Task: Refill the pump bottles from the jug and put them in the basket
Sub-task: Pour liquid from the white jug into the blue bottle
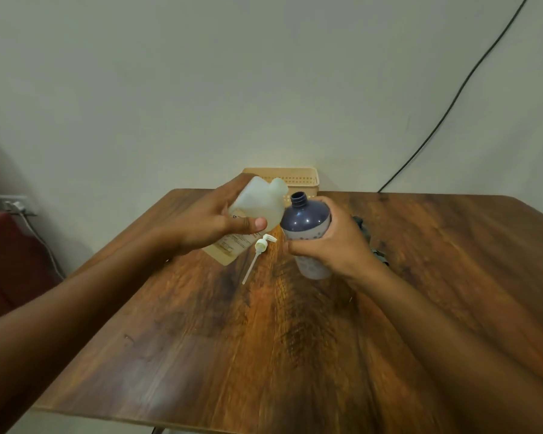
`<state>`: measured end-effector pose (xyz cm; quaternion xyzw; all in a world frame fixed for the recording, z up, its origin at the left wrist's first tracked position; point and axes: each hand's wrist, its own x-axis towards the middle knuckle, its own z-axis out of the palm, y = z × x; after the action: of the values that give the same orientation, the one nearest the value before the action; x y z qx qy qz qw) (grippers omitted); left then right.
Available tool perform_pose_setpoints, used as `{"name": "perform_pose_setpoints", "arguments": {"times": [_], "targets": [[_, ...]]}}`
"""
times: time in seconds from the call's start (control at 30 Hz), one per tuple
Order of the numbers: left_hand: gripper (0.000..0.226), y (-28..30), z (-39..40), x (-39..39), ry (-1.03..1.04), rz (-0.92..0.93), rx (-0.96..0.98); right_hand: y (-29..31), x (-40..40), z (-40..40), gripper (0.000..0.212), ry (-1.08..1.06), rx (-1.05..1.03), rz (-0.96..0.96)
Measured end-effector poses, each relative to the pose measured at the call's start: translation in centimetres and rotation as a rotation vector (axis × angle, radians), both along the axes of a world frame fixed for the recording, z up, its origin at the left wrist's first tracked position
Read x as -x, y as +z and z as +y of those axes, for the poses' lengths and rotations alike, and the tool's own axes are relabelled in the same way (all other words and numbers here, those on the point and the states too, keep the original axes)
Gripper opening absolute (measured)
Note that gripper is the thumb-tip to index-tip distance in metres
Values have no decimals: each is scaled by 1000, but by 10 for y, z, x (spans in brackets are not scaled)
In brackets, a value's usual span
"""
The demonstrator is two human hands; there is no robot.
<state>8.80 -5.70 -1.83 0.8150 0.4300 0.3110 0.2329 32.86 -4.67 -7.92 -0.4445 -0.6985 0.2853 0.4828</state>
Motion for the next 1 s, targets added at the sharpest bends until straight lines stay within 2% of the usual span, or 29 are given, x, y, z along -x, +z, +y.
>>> {"name": "perform_pose_setpoints", "arguments": {"times": [0.2, 0.43, 0.6, 0.73, 1.0], "targets": [[65, 3, 13, -1, -18, 80, -9, -1, -7, 0, 82, -8, 19, 8], [64, -1, 23, -2, -23, 116, -28, -1, -10, 3, 91, -10, 19, -2], [72, -5, 31, 1, -18, 155, -48, -2, -10, 7, 75, -17, 14, -54], [70, -8, 37, 4, -29, 170, -61, -2, -10, 8, 68, -23, 6, -88], [69, -5, 44, 9, -69, 209, -43, -5, -10, 10, 69, -19, 7, -116]]}}
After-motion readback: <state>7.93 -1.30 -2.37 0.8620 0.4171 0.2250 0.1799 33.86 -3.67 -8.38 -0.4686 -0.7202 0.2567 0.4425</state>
